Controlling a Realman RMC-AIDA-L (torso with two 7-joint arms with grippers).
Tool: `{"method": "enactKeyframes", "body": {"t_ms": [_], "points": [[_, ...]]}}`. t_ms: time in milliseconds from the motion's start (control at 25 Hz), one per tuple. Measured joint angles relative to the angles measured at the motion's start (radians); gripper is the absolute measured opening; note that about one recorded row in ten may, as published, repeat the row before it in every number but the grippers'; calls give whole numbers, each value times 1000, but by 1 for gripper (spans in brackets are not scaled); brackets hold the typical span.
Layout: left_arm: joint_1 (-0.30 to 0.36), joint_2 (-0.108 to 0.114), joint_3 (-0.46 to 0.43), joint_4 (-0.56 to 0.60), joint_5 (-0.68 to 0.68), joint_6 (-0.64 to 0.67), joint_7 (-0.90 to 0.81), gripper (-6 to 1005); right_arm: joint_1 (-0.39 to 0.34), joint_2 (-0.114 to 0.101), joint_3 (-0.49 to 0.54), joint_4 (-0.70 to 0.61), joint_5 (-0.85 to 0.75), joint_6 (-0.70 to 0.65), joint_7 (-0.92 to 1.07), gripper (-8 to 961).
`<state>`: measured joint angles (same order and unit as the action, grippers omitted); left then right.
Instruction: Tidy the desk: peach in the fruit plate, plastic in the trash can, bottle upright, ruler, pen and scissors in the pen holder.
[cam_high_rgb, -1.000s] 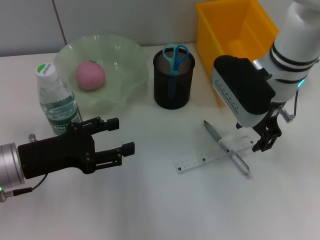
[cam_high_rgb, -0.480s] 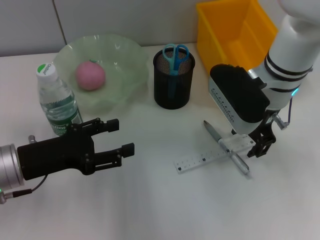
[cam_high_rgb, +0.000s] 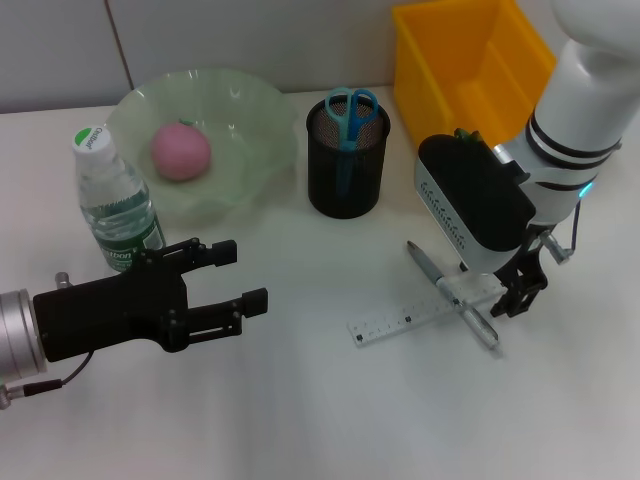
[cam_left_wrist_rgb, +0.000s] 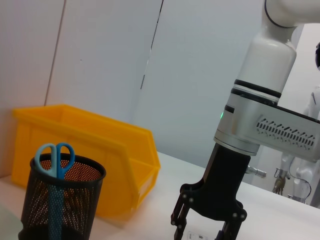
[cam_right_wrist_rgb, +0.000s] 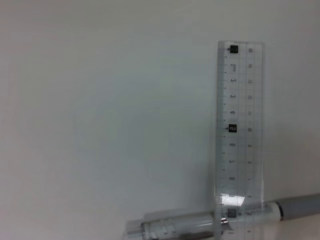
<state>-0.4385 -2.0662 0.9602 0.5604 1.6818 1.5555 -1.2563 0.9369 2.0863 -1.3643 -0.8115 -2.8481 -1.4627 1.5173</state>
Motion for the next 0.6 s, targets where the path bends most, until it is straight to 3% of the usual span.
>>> {"method": "enactKeyframes", "body": {"t_ms": [160,600], "points": [[0,0,0,0,0,1,0,797,-3,0,0,3,1,13,0,642],[1,0,0,2,1,8,-2,798,-4,0,1,-14,15,-5,28,425]]}}
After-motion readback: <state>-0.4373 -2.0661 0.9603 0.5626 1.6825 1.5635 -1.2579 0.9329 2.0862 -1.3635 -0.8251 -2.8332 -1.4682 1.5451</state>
